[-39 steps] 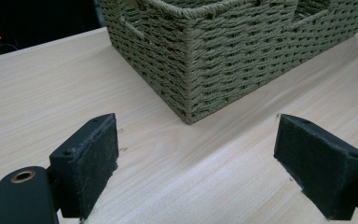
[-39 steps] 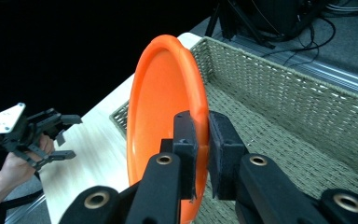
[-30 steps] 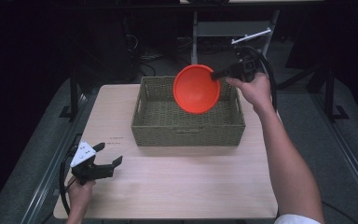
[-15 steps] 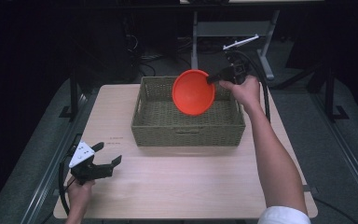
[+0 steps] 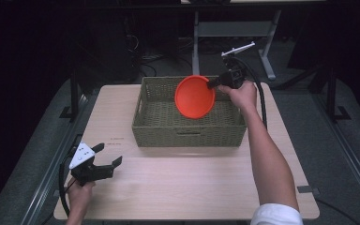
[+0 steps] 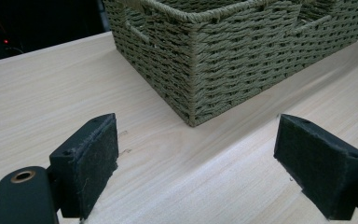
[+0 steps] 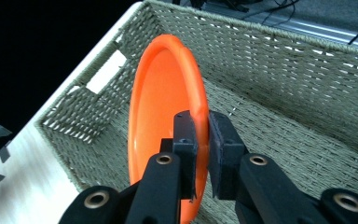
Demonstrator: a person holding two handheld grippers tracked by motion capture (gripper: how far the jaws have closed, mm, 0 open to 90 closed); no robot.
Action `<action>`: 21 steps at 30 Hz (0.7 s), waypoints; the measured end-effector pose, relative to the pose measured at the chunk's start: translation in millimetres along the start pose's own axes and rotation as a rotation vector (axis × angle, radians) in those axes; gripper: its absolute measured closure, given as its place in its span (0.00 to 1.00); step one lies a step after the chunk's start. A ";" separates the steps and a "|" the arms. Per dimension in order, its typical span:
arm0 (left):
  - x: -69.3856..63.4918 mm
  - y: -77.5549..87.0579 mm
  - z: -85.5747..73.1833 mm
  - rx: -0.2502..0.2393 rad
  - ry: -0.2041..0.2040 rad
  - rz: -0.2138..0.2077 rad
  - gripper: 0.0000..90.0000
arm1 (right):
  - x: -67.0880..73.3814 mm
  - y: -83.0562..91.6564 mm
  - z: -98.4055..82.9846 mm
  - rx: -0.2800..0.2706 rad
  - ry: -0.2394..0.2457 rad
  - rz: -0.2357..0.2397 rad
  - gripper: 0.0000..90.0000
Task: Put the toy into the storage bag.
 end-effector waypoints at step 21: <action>-0.7 1.5 -0.3 0.006 -0.004 0.001 0.15 | -22.3 -22.2 -18.9 0.086 -0.044 -0.069 0.91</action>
Point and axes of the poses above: each handheld gripper's, and its own axes: y roughly backward along the jaws, z roughly out of its top, x roughly to its left, the point moved 3 cm from there along -y, roughly forward along the jaws, and after that the axes turned 11 degrees about z, right-handed, at the moved point
